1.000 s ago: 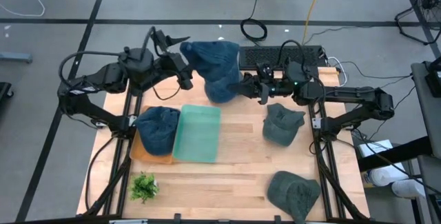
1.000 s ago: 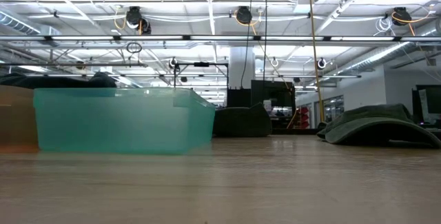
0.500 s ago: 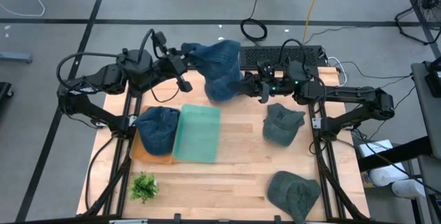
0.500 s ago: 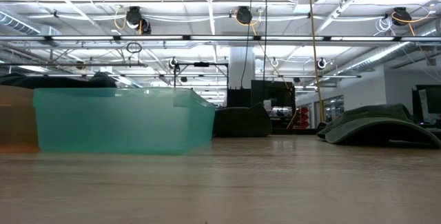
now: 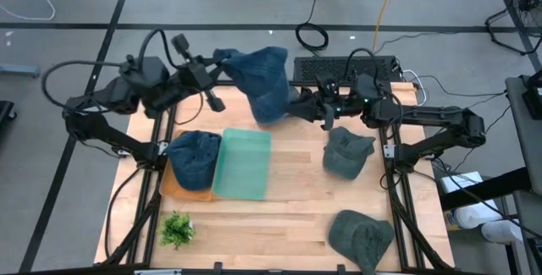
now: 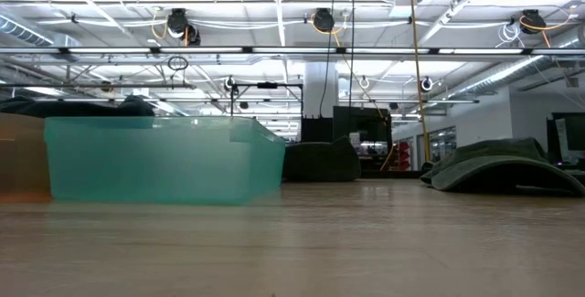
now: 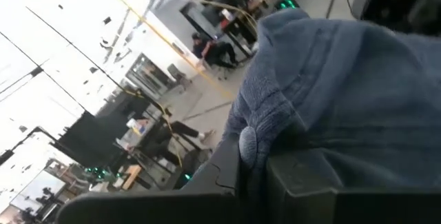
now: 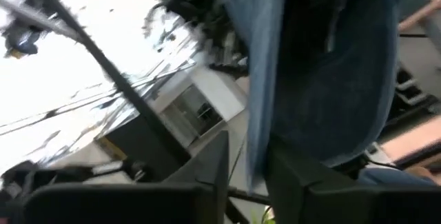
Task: Pick & Place hat
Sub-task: Put the blue cap into the orange bin
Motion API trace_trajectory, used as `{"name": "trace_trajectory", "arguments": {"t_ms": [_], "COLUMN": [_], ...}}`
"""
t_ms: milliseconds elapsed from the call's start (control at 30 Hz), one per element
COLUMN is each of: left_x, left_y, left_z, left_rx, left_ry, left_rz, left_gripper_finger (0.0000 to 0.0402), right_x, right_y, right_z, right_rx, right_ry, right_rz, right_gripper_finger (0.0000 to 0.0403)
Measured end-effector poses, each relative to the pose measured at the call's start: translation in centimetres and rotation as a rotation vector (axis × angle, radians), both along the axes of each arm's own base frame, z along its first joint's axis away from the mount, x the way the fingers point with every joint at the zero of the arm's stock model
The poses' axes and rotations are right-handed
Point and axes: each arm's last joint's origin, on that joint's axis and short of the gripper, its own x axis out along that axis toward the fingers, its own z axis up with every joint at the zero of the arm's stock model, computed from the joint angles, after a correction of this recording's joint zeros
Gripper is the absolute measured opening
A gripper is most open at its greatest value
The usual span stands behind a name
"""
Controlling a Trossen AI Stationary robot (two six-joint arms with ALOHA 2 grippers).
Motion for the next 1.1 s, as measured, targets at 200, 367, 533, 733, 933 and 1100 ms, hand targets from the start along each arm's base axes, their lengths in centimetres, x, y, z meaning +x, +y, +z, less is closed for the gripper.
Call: {"name": "trace_trajectory", "arguments": {"t_ms": [200, 367, 533, 733, 933, 1100], "left_x": [-2.6, -3.6, -4.4, -4.8, -5.6, -6.3], "left_y": [-0.6, -0.9, -1.2, -1.3, -1.5, -1.6], "left_z": [0.8, 0.2, -0.6, -1.8, -2.9, -3.6], "left_rx": [-0.08, -0.181, -0.29, -0.421, -0.559, -0.66], "left_ry": [0.102, 0.194, 0.274, 0.353, 0.452, 0.521], "left_rz": [-0.04, -0.12, -0.198, -0.209, -0.215, -0.181], "left_gripper_finger": [0.0019, 0.0019, 0.0019, 0.0019, 0.0019, 0.0019], "right_x": [-1.6, -3.2, -4.4, -4.9, -4.8, -4.8], "right_y": [0.3, 0.5, 0.6, 0.7, 0.7, 0.7], "right_z": [1.3, 2.6, 3.5, 3.8, 3.8, 3.8], "right_rx": [-0.082, -0.155, -0.199, -0.196, -0.202, -0.23], "right_ry": [-0.058, -0.123, -0.168, -0.182, -0.183, -0.189], "right_rz": [0.055, 0.02, -0.007, -0.025, -0.033, -0.045], "right_gripper_finger": [0.0127, 0.0138, 0.0135, 0.0128, 0.0127, 0.0127]}}
